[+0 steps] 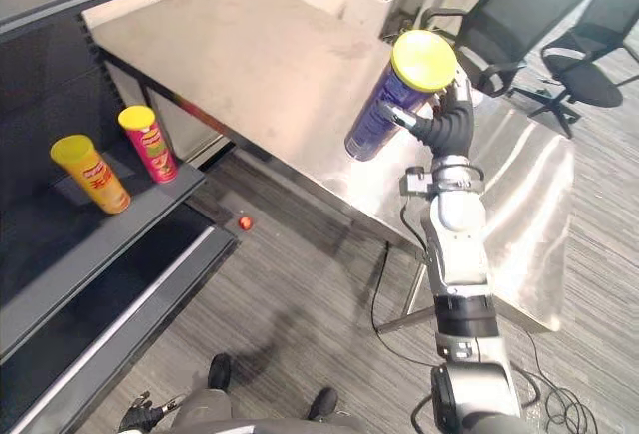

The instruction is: Put the gum and the chips on the shelf.

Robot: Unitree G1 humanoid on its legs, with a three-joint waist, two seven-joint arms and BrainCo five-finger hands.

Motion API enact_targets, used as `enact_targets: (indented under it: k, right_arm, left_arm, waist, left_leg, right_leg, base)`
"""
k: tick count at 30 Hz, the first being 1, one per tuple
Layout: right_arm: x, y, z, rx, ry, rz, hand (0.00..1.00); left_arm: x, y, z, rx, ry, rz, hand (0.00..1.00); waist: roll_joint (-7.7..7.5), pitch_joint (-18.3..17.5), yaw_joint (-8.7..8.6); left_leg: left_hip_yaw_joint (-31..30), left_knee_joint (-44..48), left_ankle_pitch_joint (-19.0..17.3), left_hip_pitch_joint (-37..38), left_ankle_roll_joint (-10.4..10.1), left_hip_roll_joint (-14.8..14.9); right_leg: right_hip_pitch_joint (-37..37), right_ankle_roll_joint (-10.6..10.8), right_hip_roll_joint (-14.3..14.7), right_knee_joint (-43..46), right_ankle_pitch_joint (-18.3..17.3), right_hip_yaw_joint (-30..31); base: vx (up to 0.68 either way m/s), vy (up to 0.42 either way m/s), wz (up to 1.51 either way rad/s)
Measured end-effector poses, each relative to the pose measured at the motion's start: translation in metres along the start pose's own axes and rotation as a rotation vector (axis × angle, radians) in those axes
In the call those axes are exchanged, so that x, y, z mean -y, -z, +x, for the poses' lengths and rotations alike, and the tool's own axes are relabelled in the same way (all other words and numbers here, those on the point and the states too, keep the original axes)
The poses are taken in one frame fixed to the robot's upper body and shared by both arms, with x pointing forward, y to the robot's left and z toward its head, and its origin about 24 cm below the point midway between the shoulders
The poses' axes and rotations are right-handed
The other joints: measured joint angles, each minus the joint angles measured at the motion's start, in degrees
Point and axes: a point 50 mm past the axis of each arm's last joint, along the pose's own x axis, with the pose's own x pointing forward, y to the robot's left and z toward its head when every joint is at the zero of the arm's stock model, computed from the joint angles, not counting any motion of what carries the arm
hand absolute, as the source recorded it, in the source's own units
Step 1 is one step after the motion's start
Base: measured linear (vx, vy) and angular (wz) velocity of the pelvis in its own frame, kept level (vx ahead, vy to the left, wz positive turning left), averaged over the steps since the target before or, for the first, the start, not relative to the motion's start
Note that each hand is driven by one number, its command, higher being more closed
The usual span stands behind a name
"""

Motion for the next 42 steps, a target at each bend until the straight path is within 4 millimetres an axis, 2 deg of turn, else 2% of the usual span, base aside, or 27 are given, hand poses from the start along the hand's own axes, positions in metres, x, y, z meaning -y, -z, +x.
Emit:
enact_targets:
  k: [3, 7, 13, 19, 23, 26, 28, 29, 30, 31, 32, 33, 34, 35, 36, 37, 38, 39, 40, 41, 42]
  right_arm:
    - [0.004, 0.002, -0.010, -0.015, 0.007, -0.002, 1.00]
    - [0.008, 0.005, -0.025, -0.040, -0.008, 0.003, 1.00]
    - [0.002, 0.009, -0.037, -0.067, -0.026, 0.043, 1.00]
    - [0.002, 0.019, -0.051, -0.128, -0.038, 0.061, 1.00]
    - [-0.013, 0.024, -0.055, -0.155, -0.090, 0.105, 1.00]
    - [-0.031, 0.026, -0.054, -0.162, -0.125, 0.175, 1.00]
    - [-0.039, 0.025, -0.048, -0.151, -0.148, 0.196, 1.00]
    - [-0.041, 0.024, -0.042, -0.136, -0.151, 0.199, 1.00]
    - [-0.042, 0.022, -0.038, -0.125, -0.151, 0.200, 1.00]
    - [-0.043, 0.018, -0.032, -0.099, -0.151, 0.201, 1.00]
    - [-0.038, 0.015, -0.028, -0.080, -0.133, 0.193, 1.00]
    - [-0.030, 0.014, -0.024, -0.063, -0.096, 0.176, 1.00]
    - [-0.025, 0.014, -0.021, -0.058, -0.069, 0.169, 1.00]
    - [-0.016, 0.013, -0.019, -0.051, -0.022, 0.154, 1.00]
    - [-0.011, 0.012, -0.019, -0.048, -0.004, 0.145, 1.00]
    - [-0.001, 0.009, -0.017, -0.032, 0.034, 0.121, 1.00]
    - [0.009, 0.009, -0.017, -0.031, 0.073, 0.097, 1.00]
    - [0.011, 0.009, -0.017, -0.030, 0.077, 0.093, 1.00]
    - [0.015, 0.009, -0.018, -0.029, 0.091, 0.088, 1.00]
    - [0.017, 0.012, -0.023, -0.046, 0.100, 0.081, 1.00]
    - [0.019, 0.013, -0.025, -0.054, 0.105, 0.075, 1.00]
  left_arm:
    - [-0.001, 0.004, -0.001, -0.013, 0.003, 0.021, 0.00]
    - [0.000, 0.005, -0.001, -0.014, 0.008, 0.033, 0.00]
    - [-0.001, 0.018, -0.005, -0.054, 0.011, 0.038, 0.00]
    - [-0.002, 0.029, -0.008, -0.091, 0.011, 0.039, 0.00]
    - [-0.001, 0.030, -0.009, -0.093, 0.012, 0.036, 0.00]
    - [-0.002, 0.029, -0.008, -0.091, 0.002, 0.022, 0.00]
    - [-0.003, 0.028, -0.008, -0.088, -0.008, 0.005, 0.00]
    - [-0.002, 0.029, -0.008, -0.091, -0.012, -0.005, 0.00]
    - [0.000, 0.030, -0.009, -0.094, -0.011, -0.016, 0.00]
    - [0.002, 0.032, -0.010, -0.105, -0.017, -0.037, 0.00]
    - [0.004, 0.030, -0.009, -0.103, -0.015, -0.045, 0.00]
    - [0.008, 0.025, -0.007, -0.090, -0.010, -0.056, 0.00]
    - [0.010, 0.024, -0.007, -0.089, -0.004, -0.060, 0.00]
    - [0.015, 0.028, -0.009, -0.100, 0.000, -0.074, 0.00]
    - [0.016, 0.033, -0.011, -0.113, -0.003, -0.077, 0.00]
    - [0.018, 0.032, -0.012, -0.110, 0.000, -0.072, 0.00]
    - [0.016, 0.029, -0.011, -0.095, -0.007, -0.066, 0.00]
    - [0.015, 0.028, -0.010, -0.091, -0.012, -0.068, 0.00]
    - [0.014, 0.028, -0.009, -0.101, -0.016, -0.064, 0.00]
    - [0.014, 0.030, -0.010, -0.114, -0.014, -0.058, 0.00]
    - [0.015, 0.031, -0.010, -0.119, -0.011, -0.058, 0.00]
  waist:
    - [0.58, -0.99, -1.13]
    - [1.14, -1.82, -1.30]
    - [2.20, -3.05, -2.42]
    - [3.53, -4.16, -2.44]
    - [4.37, -3.46, -2.23]
    - [5.44, -2.55, -1.16]
    - [6.02, -1.86, -0.21]
    - [6.64, -1.12, 0.73]
    - [7.07, -0.67, 0.95]
    - [8.47, 0.33, 1.01]
    - [7.93, 0.69, 0.79]
    - [7.42, 1.67, 0.67]
    - [7.49, 1.97, 0.51]
    - [7.98, 2.15, 0.57]
    - [8.68, 2.08, 0.48]
    - [10.91, 2.09, -0.32]
    - [10.49, 2.21, -0.70]
    - [10.35, 2.14, -1.05]
    - [10.14, 2.35, -1.09]
    - [9.72, 2.63, -1.36]
    - [9.51, 2.77, -1.83]
  left_leg:
    - [0.70, 0.00, -0.11, 0.91, 0.03, 0.00]
    - [0.68, 0.00, -0.59, 1.93, -0.27, -0.02]
    - [1.14, 0.00, -0.77, 3.23, -0.23, -0.08]
    - [2.14, 0.01, -1.43, 5.16, -0.57, 0.14]
    - [0.73, 2.73, -2.65, 4.19, -1.16, 1.24]
    - [-3.37, 7.71, -4.03, 0.31, -2.05, 2.42]
    - [-6.77, 8.45, -3.62, -2.41, -2.65, 3.12]
    - [-8.83, 8.44, -3.18, -4.19, -3.32, 3.54]
    - [-9.31, 8.33, -2.96, -5.01, -3.46, 3.71]
    - [-8.66, 6.93, -3.38, -6.62, -2.68, 4.49]
    - [-2.61, 5.94, -6.66, -7.25, 3.00, 5.46]
    - [6.75, 9.95, -6.58, -9.45, 7.35, 6.04]
    - [11.17, 14.35, -5.82, -10.64, 9.00, 6.26]
    - [19.19, 23.21, -4.87, -11.08, 10.83, 7.55]
    - [21.90, 25.88, -4.19, -10.50, 11.52, 8.25]
    - [24.62, 24.35, -2.77, -10.92, 10.74, 7.77]
    - [24.65, 18.98, 1.38, -10.95, 10.16, 5.71]
    - [24.28, 14.80, 3.67, -10.44, 9.22, 4.17]
    - [27.90, 16.78, 0.34, -10.06, 9.64, 4.65]
    - [32.51, 21.32, -4.16, -8.26, 9.06, 6.12]
    - [33.86, 21.69, -5.03, -7.01, 8.17, 6.34]
  right_leg:
    - [0.56, 0.01, 0.06, -0.12, 0.02, 0.56]
    - [1.82, 0.09, 0.12, -0.76, 0.07, 0.53]
    - [2.63, 0.09, 0.40, -0.89, 0.07, 1.08]
    - [3.94, 0.08, 0.51, -0.69, 0.03, 2.01]
    - [3.74, -0.60, 0.43, 2.57, -1.68, 1.21]
    - [3.60, -1.31, 0.98, 5.26, -4.21, -2.27]
    - [2.72, -2.32, 1.55, 6.22, -5.59, -5.23]
    - [1.59, -2.69, 1.77, 8.18, -6.73, -6.98]
    - [1.01, -2.95, 2.00, 9.59, -7.17, -8.08]
    - [0.54, -3.64, 2.12, 11.07, -7.97, -11.05]
    - [0.91, -4.16, 1.66, 9.16, -7.66, -14.64]
    - [0.46, -5.29, -0.94, 8.96, -8.06, -18.19]
    - [-0.08, -5.70, -2.29, 9.93, -8.41, -19.75]
    - [-0.54, -5.69, -3.81, 11.39, -8.82, -21.96]
    - [-0.60, -5.65, -3.94, 12.19, -9.00, -23.15]
    - [-0.52, -4.78, -4.28, 14.07, -9.58, -25.73]
    - [-0.57, -4.68, -4.65, 12.81, -9.48, -28.40]
    - [-0.28, -4.85, -4.85, 11.35, -8.86, -30.28]
    - [-0.02, -5.41, -4.99, 10.68, -8.36, -33.34]
    - [1.03, -5.40, -5.44, 10.89, -8.35, -35.51]
    - [1.78, -5.36, -5.79, 11.10, -8.35, -36.73]
  base:
    - [0.02, -0.004, -0.11]
    - [0.00, -0.001, -0.01]
    - [0.01, -0.003, -0.03]
    - [0.01, -0.006, -0.10]
    - [-0.02, -0.018, 0.13]
    - [-0.07, -0.071, 0.55]
    - [-0.10, -0.093, 0.78]
    - [-0.08, -0.071, 0.71]
    - [-0.15, -0.150, 0.90]
    - [-0.11, -0.148, 1.20]
    - [-0.14, -0.131, 1.65]
    - [-0.08, -0.036, 1.50]
    - [-0.06, -0.047, 1.34]
    - [-0.02, -0.042, 0.94]
    - [-0.01, -0.040, 1.30]
    - [-0.06, -0.002, 1.31]
    - [-0.08, 0.002, 1.34]
    - [-0.09, 0.024, 1.03]
    - [-0.06, 0.002, 0.97]
    - [-0.05, -0.004, 0.96]
    - [-0.04, 0.006, 0.97]
